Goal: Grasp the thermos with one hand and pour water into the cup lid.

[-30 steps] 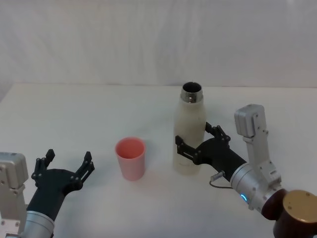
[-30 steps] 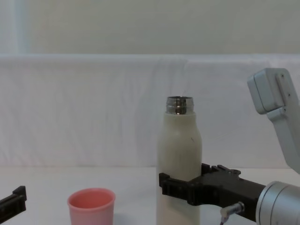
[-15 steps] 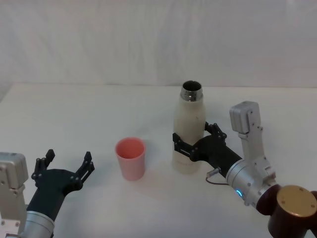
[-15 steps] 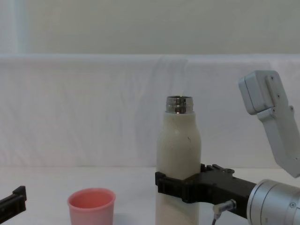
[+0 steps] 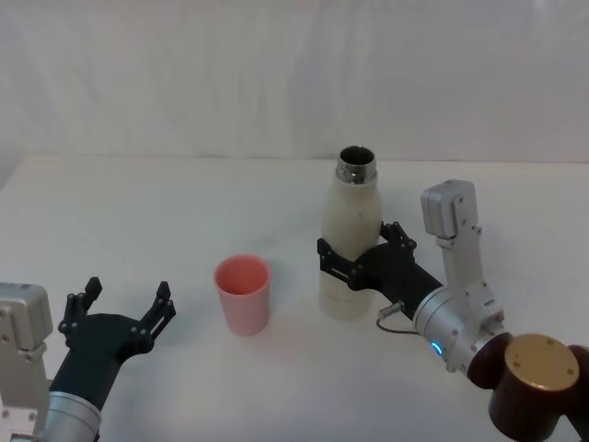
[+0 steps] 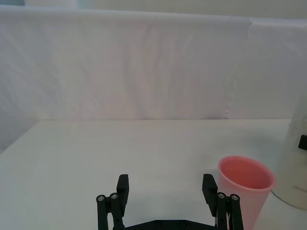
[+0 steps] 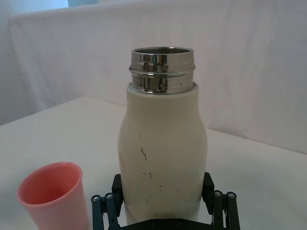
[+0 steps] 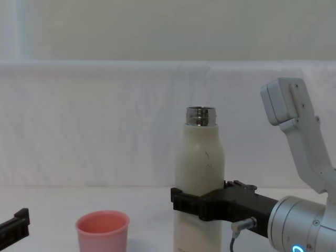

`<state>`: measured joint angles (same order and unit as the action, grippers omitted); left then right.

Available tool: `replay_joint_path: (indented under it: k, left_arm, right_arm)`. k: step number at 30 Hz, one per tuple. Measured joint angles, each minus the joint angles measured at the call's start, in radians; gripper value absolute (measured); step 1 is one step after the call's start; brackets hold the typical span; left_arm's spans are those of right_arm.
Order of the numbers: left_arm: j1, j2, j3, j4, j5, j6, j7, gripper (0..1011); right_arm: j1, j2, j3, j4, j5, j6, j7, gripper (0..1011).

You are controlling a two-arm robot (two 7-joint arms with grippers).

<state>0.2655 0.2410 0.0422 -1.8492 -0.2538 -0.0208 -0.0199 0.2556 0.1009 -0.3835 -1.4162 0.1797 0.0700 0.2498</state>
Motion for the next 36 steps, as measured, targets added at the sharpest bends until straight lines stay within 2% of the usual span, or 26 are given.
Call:
replay_joint_path:
  k: [36]
  left_arm:
    - [0.0, 0.0, 0.0, 0.0, 0.0, 0.0, 0.0, 1001]
  right_arm:
    - [0.015, -0.031, -0.002, 0.039, 0.006, -0.018, -0.008, 1000]
